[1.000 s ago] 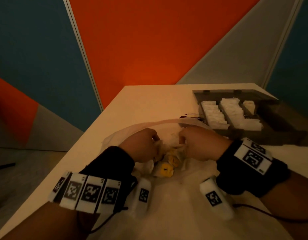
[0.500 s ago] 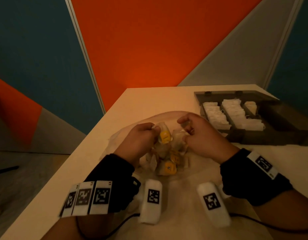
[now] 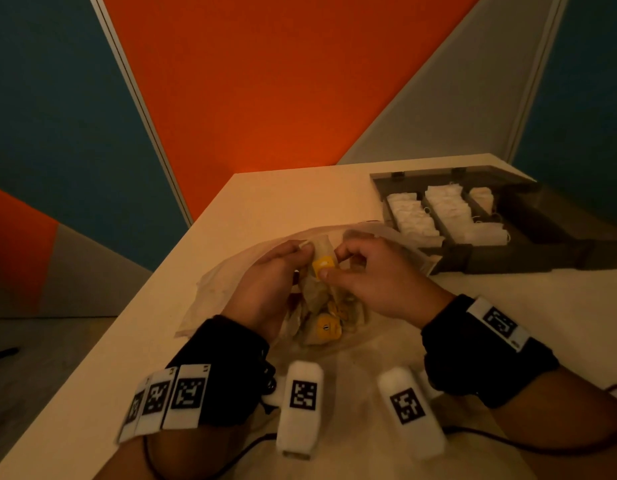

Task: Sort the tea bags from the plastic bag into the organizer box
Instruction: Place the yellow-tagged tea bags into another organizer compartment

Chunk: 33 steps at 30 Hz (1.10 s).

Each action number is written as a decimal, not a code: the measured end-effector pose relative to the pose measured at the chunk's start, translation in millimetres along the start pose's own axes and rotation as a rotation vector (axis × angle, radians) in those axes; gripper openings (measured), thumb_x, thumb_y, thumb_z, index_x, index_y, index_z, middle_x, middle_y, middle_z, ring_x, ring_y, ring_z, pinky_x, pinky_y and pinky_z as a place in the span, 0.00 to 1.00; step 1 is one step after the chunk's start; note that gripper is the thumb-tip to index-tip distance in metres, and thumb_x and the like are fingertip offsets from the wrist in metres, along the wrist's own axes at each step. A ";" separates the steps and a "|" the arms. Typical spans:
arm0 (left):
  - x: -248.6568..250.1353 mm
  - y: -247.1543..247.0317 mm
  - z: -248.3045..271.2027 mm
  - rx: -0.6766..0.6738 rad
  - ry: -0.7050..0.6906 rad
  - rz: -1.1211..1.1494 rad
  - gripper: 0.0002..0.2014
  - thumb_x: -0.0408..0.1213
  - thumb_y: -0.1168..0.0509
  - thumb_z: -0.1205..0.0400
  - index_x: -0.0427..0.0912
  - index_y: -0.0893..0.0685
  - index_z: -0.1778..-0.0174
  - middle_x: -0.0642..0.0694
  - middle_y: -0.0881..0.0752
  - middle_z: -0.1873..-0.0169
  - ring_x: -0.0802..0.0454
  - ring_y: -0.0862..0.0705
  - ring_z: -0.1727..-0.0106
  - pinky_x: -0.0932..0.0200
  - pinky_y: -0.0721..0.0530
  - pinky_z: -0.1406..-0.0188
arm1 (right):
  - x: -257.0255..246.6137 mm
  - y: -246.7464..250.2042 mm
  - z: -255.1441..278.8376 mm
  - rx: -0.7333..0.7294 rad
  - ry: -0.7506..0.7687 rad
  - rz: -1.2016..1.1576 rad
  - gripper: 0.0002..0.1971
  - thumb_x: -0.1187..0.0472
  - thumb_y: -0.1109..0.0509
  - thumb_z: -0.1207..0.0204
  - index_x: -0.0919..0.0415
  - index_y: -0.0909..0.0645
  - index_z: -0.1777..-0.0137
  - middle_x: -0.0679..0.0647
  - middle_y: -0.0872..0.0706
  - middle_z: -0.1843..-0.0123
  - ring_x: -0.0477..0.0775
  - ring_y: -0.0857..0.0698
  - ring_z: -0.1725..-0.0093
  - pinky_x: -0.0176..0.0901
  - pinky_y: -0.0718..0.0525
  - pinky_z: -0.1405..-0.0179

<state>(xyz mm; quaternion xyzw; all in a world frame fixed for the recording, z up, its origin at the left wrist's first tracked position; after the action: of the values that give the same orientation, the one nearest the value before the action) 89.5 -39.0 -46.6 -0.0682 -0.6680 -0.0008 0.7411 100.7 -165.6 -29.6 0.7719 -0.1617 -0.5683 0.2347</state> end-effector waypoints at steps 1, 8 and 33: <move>-0.1 -0.9 -0.2 -0.006 -0.003 0.005 0.08 0.40 0.38 0.15 0.47 0.14 0.49 0.49 0.13 0.60 0.57 0.17 0.66 0.59 0.23 0.63 | 0.3 0.4 -0.2 0.015 0.006 -0.013 0.08 0.51 0.22 0.27 0.49 0.18 0.63 0.41 0.19 0.65 0.39 0.22 0.64 0.39 0.24 0.63; -5.2 12.4 -5.5 0.025 -0.045 -0.044 0.12 0.23 0.35 0.19 0.37 0.16 0.42 0.42 0.10 0.57 0.52 0.13 0.58 0.60 0.16 0.60 | 14.0 24.3 -1.6 0.207 -0.104 -0.253 0.05 0.62 0.22 0.27 0.61 0.15 0.57 0.60 0.09 0.53 0.62 0.11 0.52 0.61 0.12 0.49; -5.1 25.3 -1.7 0.043 -0.052 -0.487 0.17 0.20 0.29 0.25 0.40 0.16 0.45 0.39 0.14 0.62 0.58 0.17 0.75 0.68 0.21 0.77 | 4.7 27.0 -1.3 0.215 0.024 -0.037 0.11 0.69 0.31 0.23 0.54 0.10 0.51 0.48 0.12 0.49 0.38 0.19 0.58 0.31 0.22 0.55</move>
<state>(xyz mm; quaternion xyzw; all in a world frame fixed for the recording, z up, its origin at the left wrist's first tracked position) 92.9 -14.7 -54.3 0.1106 -0.6834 -0.1632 0.7029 103.8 -190.4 -18.4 0.8022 -0.2049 -0.5426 0.1419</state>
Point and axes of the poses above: each hand's wrist, its own z-axis away from the middle knuckle, its own y-axis out of the back of the hand, x = y × z, the point moved 9 cm from there along -z, towards the middle knuckle
